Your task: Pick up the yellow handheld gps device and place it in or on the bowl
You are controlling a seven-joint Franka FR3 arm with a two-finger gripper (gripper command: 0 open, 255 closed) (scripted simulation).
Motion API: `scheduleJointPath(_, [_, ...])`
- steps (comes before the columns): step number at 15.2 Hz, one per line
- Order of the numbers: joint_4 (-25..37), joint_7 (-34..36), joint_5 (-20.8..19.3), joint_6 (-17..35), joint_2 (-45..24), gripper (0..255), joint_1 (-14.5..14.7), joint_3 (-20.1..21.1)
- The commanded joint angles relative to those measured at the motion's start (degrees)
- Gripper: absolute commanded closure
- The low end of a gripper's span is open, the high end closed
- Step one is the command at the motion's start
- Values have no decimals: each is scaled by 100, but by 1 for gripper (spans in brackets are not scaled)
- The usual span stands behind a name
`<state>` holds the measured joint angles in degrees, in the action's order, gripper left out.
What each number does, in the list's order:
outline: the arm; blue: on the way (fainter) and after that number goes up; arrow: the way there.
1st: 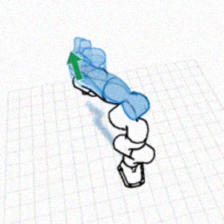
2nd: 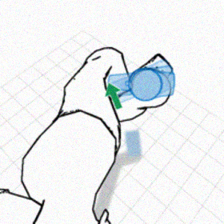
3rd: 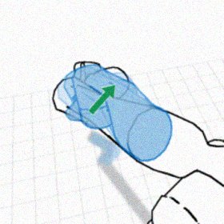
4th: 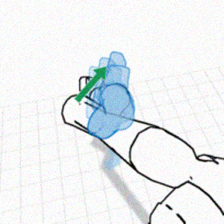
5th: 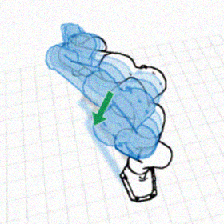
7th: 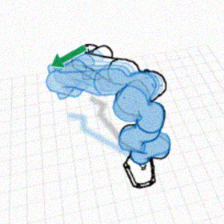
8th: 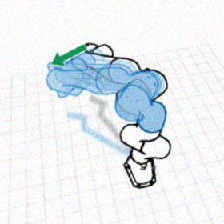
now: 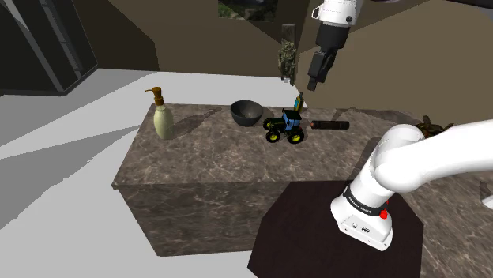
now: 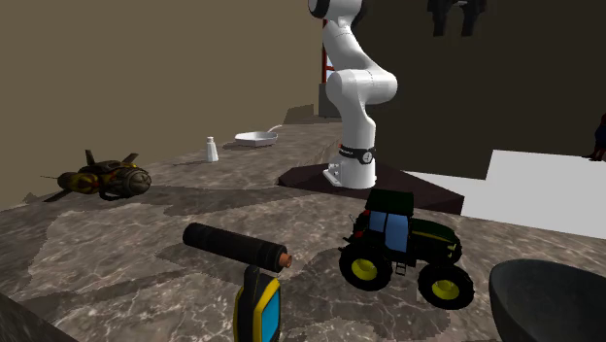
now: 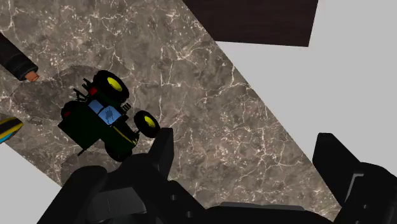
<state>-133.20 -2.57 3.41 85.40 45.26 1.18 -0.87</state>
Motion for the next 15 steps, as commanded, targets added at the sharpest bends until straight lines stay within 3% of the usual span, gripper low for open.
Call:
scheduleJointPath(1, [0,0,0,0,0,0,0,0])
scheduleJointPath(15, [-50,-217,-755,1871,-1897,0,-690,-751])
